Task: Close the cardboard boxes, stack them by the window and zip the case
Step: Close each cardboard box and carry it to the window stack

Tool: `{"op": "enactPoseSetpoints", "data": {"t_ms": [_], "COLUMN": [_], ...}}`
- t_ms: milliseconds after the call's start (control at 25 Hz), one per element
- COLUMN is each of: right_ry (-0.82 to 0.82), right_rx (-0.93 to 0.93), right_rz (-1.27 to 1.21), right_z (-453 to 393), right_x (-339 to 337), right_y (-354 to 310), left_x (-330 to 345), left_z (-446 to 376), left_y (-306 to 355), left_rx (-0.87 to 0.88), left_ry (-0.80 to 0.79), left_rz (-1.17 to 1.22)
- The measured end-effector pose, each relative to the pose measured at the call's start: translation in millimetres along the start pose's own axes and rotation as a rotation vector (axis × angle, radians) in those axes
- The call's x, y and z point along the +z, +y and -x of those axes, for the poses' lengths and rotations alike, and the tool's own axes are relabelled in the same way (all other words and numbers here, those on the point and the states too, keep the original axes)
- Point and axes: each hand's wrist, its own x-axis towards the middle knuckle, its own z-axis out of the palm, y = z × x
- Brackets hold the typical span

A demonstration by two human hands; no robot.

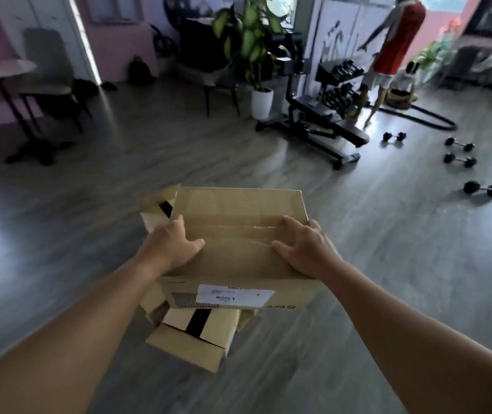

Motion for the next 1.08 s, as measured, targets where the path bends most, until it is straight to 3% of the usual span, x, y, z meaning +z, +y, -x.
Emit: {"op": "enactPoseSetpoints", "data": {"t_ms": [240, 560, 1080], "right_ry": [-0.123, -0.237, -0.465], "right_rx": [-0.15, -0.431, -0.745], "right_rz": [0.019, 0.022, -0.006], "right_z": [20, 22, -110], "right_x": [56, 139, 292], "right_y": [-158, -360, -644], "left_x": [-105, -218, -343], "left_z": [80, 148, 86], "left_y": [-131, -287, -502], "left_rx": [-0.183, -0.468, -0.787], "left_ry": [0.009, 0.183, 0.329], "left_rz": [0.006, -0.031, -0.002]}}
